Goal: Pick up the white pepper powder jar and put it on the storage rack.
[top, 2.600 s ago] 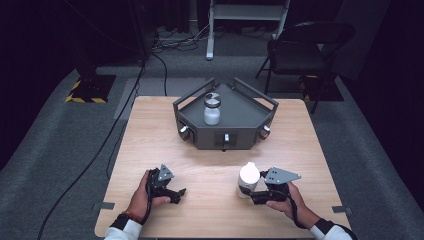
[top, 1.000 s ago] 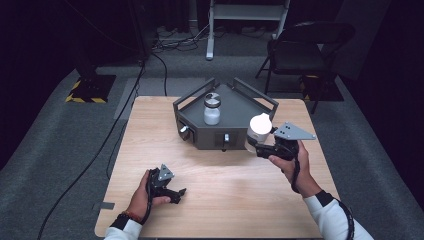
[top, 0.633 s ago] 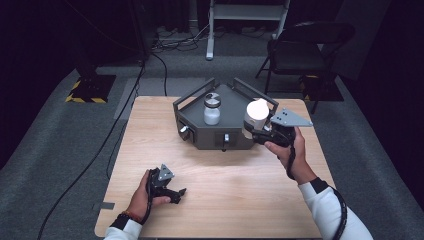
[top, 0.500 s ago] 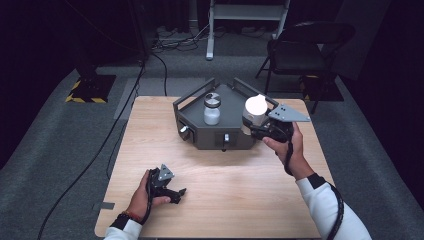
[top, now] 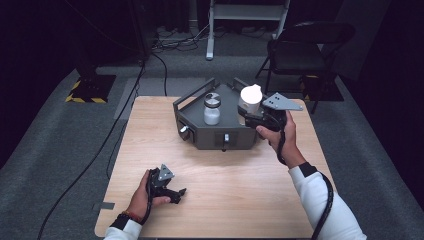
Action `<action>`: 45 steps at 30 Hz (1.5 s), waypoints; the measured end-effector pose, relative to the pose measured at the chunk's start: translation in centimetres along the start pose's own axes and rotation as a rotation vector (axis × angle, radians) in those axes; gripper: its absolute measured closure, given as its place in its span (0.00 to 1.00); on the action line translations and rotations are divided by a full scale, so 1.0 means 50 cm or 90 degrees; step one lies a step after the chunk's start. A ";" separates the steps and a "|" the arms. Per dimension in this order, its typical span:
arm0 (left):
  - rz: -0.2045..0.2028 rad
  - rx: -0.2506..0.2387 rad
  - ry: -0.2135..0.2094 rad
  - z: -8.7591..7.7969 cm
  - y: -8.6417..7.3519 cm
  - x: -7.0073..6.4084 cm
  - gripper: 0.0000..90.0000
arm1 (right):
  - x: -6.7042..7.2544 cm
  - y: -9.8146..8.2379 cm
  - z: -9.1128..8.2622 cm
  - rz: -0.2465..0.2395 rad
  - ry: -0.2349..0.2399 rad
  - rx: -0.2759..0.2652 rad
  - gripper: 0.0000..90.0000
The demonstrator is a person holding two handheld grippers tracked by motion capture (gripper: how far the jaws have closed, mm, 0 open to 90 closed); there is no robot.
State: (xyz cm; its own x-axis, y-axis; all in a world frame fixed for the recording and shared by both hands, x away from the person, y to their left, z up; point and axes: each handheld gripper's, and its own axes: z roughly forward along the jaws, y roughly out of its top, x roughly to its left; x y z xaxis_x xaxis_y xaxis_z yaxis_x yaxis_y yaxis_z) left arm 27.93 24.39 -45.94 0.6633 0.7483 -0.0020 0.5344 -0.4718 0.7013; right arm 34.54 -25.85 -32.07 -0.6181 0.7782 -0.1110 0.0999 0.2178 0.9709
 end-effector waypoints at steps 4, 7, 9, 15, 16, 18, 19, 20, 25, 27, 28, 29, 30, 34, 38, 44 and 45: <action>0.000 0.000 0.000 0.000 0.000 0.000 0.00 | 0.001 0.005 0.015 -0.006 -0.002 0.008 0.34; 0.000 0.000 0.000 0.000 0.000 0.000 0.00 | 0.001 0.009 0.026 -0.005 -0.008 0.011 0.34; 0.000 0.000 0.000 0.000 0.000 0.000 0.00 | 0.000 0.009 0.031 -0.005 -0.008 0.012 0.34; 0.000 0.000 0.000 0.000 0.000 0.000 0.00 | 0.002 0.009 0.050 -0.005 -0.014 0.021 0.34; 0.000 0.000 0.000 0.000 0.000 0.000 0.00 | 0.002 0.008 0.053 -0.004 -0.016 0.022 0.34; 0.000 0.000 0.000 0.000 0.000 0.000 0.00 | 0.002 0.007 0.059 -0.002 -0.018 0.024 0.34; 0.000 0.000 0.000 0.000 0.000 0.000 0.00 | 0.001 0.007 0.063 0.000 -0.019 0.025 0.34; 0.000 0.000 0.000 0.000 0.000 0.000 0.00 | 0.000 0.006 0.065 0.000 -0.019 0.025 0.34; 0.000 0.000 0.000 0.000 0.000 0.000 0.00 | -0.001 0.000 0.079 0.009 -0.021 0.029 0.34; 0.000 -0.001 0.000 0.000 0.000 0.000 0.00 | -0.001 -0.003 0.084 0.009 -0.021 0.032 0.34; 0.000 -0.001 0.000 0.000 0.000 0.000 0.00 | 0.000 -0.006 0.086 0.011 -0.022 0.033 0.34; 0.000 0.000 0.000 0.000 0.000 0.000 0.00 | -0.001 -0.008 0.088 0.011 -0.020 0.034 0.34; 0.000 0.000 0.000 0.000 0.000 0.000 0.00 | -0.002 -0.011 0.090 0.014 -0.019 0.034 0.34; 0.000 0.000 0.000 0.000 0.000 0.000 0.00 | -0.001 -0.019 0.101 0.016 -0.022 0.043 0.34; 0.001 0.000 0.000 0.000 0.000 0.000 0.00 | -0.002 -0.027 0.111 0.017 -0.022 0.052 0.34; 0.001 0.000 0.000 0.000 0.000 0.000 0.00 | -0.004 -0.038 0.120 0.027 -0.024 0.058 0.34; 0.001 0.000 0.000 0.000 0.000 0.000 0.00 | -0.004 -0.039 0.120 0.027 -0.025 0.058 0.34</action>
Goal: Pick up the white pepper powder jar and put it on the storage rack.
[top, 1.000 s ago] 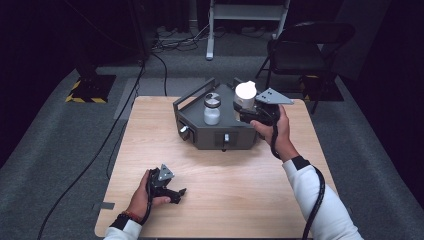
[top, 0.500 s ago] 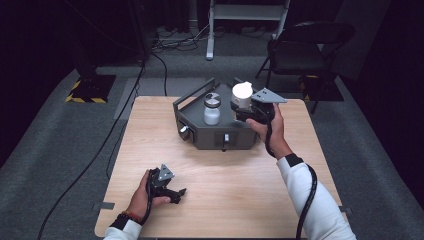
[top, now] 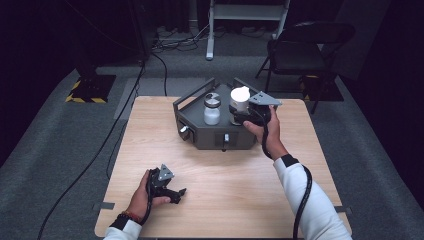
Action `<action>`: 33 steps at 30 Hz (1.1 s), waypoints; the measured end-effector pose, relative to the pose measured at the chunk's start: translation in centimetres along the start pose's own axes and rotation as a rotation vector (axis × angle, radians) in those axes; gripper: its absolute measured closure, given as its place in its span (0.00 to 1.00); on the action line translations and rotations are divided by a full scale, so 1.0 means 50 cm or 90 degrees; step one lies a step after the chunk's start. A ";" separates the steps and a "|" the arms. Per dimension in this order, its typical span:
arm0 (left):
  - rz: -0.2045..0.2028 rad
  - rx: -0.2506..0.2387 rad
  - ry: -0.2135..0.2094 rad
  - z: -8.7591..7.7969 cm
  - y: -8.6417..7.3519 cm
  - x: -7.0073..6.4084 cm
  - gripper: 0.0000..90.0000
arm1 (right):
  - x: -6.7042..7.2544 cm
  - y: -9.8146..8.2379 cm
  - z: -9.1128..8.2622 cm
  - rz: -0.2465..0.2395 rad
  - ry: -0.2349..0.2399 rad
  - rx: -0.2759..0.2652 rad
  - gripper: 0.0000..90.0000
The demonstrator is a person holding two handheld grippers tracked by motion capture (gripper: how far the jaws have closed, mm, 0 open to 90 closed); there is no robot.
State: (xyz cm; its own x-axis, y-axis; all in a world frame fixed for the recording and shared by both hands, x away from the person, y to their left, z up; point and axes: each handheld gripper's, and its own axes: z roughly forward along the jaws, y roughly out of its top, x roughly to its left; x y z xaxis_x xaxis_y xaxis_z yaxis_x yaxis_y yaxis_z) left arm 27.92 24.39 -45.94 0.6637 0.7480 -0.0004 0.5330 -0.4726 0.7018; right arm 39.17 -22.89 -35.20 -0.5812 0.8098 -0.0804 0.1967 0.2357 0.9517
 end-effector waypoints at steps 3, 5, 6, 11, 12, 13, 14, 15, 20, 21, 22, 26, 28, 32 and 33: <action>0.000 0.000 0.000 0.000 0.000 0.000 0.00 | -0.001 -0.002 0.002 0.003 0.001 0.002 0.34; 0.000 0.000 0.000 0.000 0.000 0.000 0.00 | -0.001 -0.003 0.004 0.002 0.000 0.003 0.34; 0.000 0.000 0.000 0.000 0.000 0.000 0.00 | -0.002 -0.004 0.005 0.003 0.001 0.005 0.34; 0.000 -0.001 0.000 0.000 0.000 0.000 0.00 | -0.005 -0.010 0.007 0.010 0.001 0.006 0.34; 0.001 0.000 -0.001 0.000 0.000 0.000 0.00 | -0.006 -0.011 0.007 0.011 0.001 0.005 0.34; 0.001 0.000 -0.001 0.000 0.000 0.000 0.00 | -0.008 -0.012 0.007 0.015 0.002 0.004 0.34; 0.002 0.000 -0.001 0.000 0.000 0.000 0.00 | -0.010 -0.013 0.007 0.017 0.004 0.003 0.34; 0.001 0.000 -0.002 0.000 0.000 0.001 0.00 | -0.011 -0.014 0.006 0.019 0.005 0.002 0.34; 0.002 0.000 -0.001 0.000 0.000 0.000 0.00 | -0.017 -0.023 0.007 0.033 0.008 -0.005 0.34; 0.003 0.000 -0.001 0.000 0.000 0.000 0.00 | -0.018 -0.023 0.007 0.035 0.008 -0.005 0.33; 0.003 0.000 -0.001 0.000 0.000 0.000 0.00 | -0.018 -0.023 0.008 0.038 0.008 -0.002 0.33; 0.003 0.001 -0.002 0.000 0.000 0.001 0.00 | -0.020 -0.024 0.010 0.038 0.008 0.007 0.30; 0.004 0.001 -0.002 0.000 0.000 0.001 0.00 | -0.022 -0.025 0.010 0.041 0.010 0.008 0.29; 0.004 0.001 -0.002 0.000 0.000 0.001 0.00 | -0.024 -0.018 0.013 0.031 0.011 0.028 0.19; 0.004 0.001 -0.002 0.000 0.000 0.001 0.00 | -0.024 -0.015 0.014 0.022 0.014 0.039 0.13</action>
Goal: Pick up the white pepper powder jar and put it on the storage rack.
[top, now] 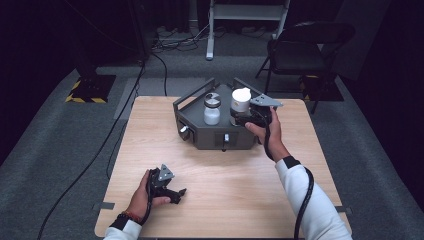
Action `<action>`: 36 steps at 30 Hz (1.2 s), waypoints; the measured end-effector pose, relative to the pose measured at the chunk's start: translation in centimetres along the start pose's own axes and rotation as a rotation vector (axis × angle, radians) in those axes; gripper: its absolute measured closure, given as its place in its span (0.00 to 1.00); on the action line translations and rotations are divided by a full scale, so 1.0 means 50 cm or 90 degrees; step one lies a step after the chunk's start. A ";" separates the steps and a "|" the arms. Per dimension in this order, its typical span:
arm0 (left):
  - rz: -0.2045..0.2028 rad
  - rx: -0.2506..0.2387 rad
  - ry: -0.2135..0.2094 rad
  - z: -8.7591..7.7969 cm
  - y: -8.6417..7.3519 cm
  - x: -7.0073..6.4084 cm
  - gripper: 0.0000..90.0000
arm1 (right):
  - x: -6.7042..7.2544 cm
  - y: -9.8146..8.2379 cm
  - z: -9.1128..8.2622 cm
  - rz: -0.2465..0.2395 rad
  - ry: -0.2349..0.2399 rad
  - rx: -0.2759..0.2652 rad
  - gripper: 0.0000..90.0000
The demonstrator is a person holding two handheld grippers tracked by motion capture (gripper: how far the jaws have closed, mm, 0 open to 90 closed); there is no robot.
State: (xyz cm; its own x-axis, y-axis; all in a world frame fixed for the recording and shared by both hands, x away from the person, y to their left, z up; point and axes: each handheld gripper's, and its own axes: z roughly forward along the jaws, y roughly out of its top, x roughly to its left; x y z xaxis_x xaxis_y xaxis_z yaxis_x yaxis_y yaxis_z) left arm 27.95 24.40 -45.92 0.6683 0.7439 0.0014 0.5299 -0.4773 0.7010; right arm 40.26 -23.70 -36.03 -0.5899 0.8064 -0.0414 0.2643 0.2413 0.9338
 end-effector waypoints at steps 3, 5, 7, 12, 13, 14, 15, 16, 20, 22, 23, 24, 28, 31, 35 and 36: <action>0.000 0.000 0.000 0.000 0.000 0.000 0.00 | 0.007 0.006 -0.003 -0.044 -0.002 0.020 0.07; 0.000 0.000 0.000 0.000 0.000 0.000 0.00 | 0.011 0.011 -0.007 -0.057 -0.012 0.026 0.07; 0.000 0.000 0.000 0.000 0.000 0.000 0.00 | 0.013 0.016 -0.013 -0.061 -0.024 0.027 0.07; 0.000 0.000 0.000 0.000 0.000 0.000 0.00 | 0.009 0.026 -0.034 -0.068 -0.027 0.017 0.07; 0.000 0.000 0.000 0.000 0.000 0.000 0.00 | 0.009 0.028 -0.039 -0.071 -0.026 0.016 0.07; 0.000 0.000 0.000 0.000 0.000 0.000 0.00 | 0.009 0.032 -0.044 -0.076 -0.024 0.017 0.07; 0.000 0.000 0.000 0.000 0.000 0.000 0.00 | 0.010 0.035 -0.048 -0.083 -0.025 0.018 0.07; 0.000 0.000 0.000 0.000 0.000 0.000 0.00 | 0.011 0.037 -0.053 -0.090 -0.028 0.018 0.07; 0.000 0.000 0.000 0.000 0.000 0.000 0.00 | 0.015 0.040 -0.074 -0.100 -0.033 0.005 0.07; 0.000 0.000 0.000 0.000 0.000 0.000 0.00 | 0.016 0.042 -0.084 -0.104 -0.030 -0.001 0.07; -0.001 0.000 0.000 0.000 0.000 0.000 0.00 | 0.017 0.042 -0.090 -0.105 -0.030 -0.003 0.07; 0.000 0.000 0.000 0.000 0.000 0.000 0.00 | 0.019 0.042 -0.096 -0.106 -0.032 -0.006 0.07; 0.000 0.000 0.000 0.000 0.000 0.000 0.00 | 0.020 0.037 -0.120 -0.104 -0.030 -0.022 0.07; 0.000 0.000 0.000 0.000 0.000 0.000 0.00 | 0.021 0.030 -0.139 -0.105 -0.033 -0.034 0.07; -0.001 0.000 0.000 0.000 0.000 0.000 0.00 | 0.018 0.014 -0.163 -0.101 -0.033 -0.056 0.07; 0.000 0.000 0.000 0.000 0.000 0.000 0.00 | 0.017 0.009 -0.169 -0.102 -0.034 -0.062 0.07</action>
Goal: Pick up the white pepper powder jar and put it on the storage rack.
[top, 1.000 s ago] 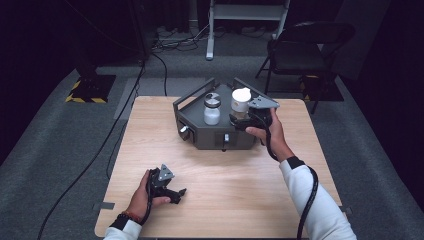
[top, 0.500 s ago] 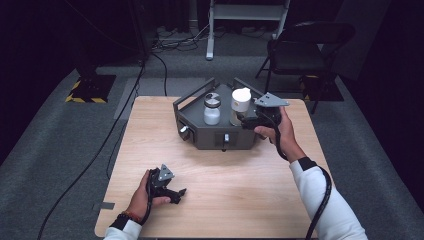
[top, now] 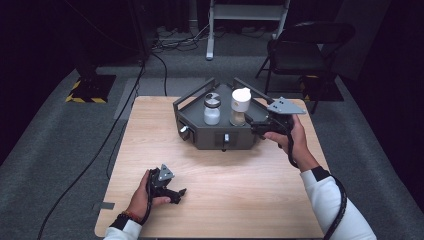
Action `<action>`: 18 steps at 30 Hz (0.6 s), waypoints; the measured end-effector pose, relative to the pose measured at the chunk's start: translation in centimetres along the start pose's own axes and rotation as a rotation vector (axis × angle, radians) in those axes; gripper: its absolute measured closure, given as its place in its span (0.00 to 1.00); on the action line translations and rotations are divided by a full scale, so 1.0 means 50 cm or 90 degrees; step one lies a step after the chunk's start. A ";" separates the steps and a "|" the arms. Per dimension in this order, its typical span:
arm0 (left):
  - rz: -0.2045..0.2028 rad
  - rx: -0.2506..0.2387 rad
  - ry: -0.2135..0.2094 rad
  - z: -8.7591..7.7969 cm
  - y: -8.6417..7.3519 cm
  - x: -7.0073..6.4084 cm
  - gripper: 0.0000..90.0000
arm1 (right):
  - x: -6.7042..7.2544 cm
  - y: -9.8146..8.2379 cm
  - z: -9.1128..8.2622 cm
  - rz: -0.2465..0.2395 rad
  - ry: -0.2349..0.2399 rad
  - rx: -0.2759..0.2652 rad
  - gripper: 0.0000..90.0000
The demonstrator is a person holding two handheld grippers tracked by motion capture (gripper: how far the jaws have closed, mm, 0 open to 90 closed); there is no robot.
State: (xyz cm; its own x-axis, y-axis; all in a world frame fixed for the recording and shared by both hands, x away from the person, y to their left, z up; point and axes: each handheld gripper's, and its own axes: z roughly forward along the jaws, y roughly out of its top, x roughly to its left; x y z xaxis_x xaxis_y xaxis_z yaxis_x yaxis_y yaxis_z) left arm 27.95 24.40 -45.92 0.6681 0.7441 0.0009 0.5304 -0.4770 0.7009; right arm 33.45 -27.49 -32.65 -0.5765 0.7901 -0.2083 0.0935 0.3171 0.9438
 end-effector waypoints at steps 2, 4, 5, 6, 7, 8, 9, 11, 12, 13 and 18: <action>0.000 0.000 0.000 0.000 0.000 0.000 0.00 | -0.003 -0.007 -0.011 0.008 0.001 -0.007 0.07; 0.000 0.000 0.000 0.000 0.000 0.000 0.00 | -0.005 -0.016 -0.023 0.011 0.003 -0.016 0.07; 0.000 0.000 0.000 0.000 0.000 0.000 0.00 | -0.005 -0.021 -0.028 0.012 0.004 -0.018 0.07; 0.000 0.000 0.000 0.000 0.000 0.000 0.00 | -0.005 -0.025 -0.032 0.014 0.005 -0.021 0.07; 0.000 0.000 0.000 0.000 0.000 0.000 0.00 | -0.006 -0.030 -0.037 0.017 0.008 -0.024 0.07; 0.000 0.000 0.000 0.000 0.000 0.000 0.00 | -0.006 -0.035 -0.040 0.020 0.012 -0.026 0.06; 0.000 0.000 0.000 0.000 0.000 0.000 0.00 | -0.006 -0.040 -0.043 0.020 0.014 -0.026 0.06; 0.000 0.000 0.000 0.000 0.000 0.000 0.00 | 0.000 -0.050 -0.049 0.019 0.010 -0.030 0.06; 0.000 0.000 0.000 0.000 0.000 0.000 0.00 | 0.002 -0.055 -0.052 0.014 0.007 -0.030 0.06; 0.000 0.000 0.000 0.000 0.000 0.000 0.00 | 0.003 -0.060 -0.055 0.013 0.008 -0.033 0.06; 0.000 0.000 0.000 0.000 0.000 0.000 0.00 | 0.004 -0.076 -0.067 0.019 0.012 -0.036 0.06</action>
State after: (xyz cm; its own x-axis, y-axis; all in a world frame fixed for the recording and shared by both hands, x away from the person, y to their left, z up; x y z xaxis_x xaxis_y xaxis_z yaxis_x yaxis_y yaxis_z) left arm 27.95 24.40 -45.92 0.6681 0.7441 0.0008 0.5302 -0.4768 0.7012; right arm 30.25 -30.31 -35.41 -0.5893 0.7885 -0.1761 0.0644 0.2632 0.9626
